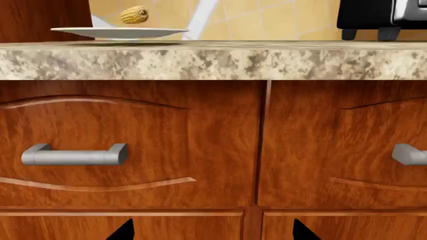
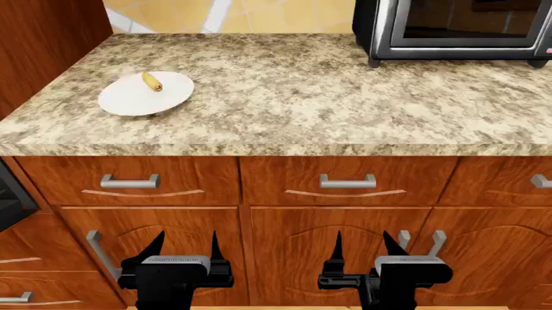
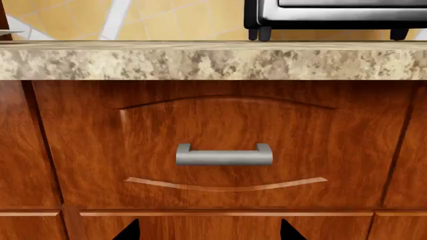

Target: Place the corn on the rack of the oven.

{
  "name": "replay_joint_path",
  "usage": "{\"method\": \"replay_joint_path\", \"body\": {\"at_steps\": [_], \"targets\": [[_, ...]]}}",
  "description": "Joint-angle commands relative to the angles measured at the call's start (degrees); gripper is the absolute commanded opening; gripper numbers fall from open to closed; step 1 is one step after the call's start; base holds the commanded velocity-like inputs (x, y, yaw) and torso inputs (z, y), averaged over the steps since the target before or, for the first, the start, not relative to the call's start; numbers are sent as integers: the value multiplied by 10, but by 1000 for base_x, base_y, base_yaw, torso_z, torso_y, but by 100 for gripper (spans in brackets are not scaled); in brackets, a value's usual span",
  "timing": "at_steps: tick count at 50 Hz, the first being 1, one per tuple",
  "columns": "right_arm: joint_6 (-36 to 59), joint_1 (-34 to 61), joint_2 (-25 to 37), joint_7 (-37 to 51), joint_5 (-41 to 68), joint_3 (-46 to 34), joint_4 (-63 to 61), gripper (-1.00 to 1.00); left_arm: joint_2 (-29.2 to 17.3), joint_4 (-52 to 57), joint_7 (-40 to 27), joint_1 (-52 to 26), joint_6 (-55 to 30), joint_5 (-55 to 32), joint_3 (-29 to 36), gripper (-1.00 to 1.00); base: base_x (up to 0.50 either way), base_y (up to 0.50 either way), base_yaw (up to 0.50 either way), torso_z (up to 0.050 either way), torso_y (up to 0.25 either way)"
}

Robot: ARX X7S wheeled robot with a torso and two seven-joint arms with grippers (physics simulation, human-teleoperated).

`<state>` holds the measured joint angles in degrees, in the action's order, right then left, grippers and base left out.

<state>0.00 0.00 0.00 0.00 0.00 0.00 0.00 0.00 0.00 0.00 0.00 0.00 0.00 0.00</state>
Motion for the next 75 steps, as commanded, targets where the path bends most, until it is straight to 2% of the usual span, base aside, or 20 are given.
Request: {"method": "replay_joint_path", "body": {"at_steps": [1,15,58,75], "targets": [[1,-1,9,8,16,-9,-2,100,-9,-2,-13,-2,-2,-8,10,100,0,0,0,0,0],[-2,-1,32,35,26,-38,-7,100,-30,-3,-39,-2,-2,-29,34,100,0,26,0,0,0],[-1,-1,61,72,57,-70,-12,100,-60,-4,-69,-4,4,-64,68,100,0,479,0,0,0],[-8,-1,69,78,75,-77,-10,100,-66,-2,-84,-4,23,-69,77,100,0,6,0,11,6]]}}
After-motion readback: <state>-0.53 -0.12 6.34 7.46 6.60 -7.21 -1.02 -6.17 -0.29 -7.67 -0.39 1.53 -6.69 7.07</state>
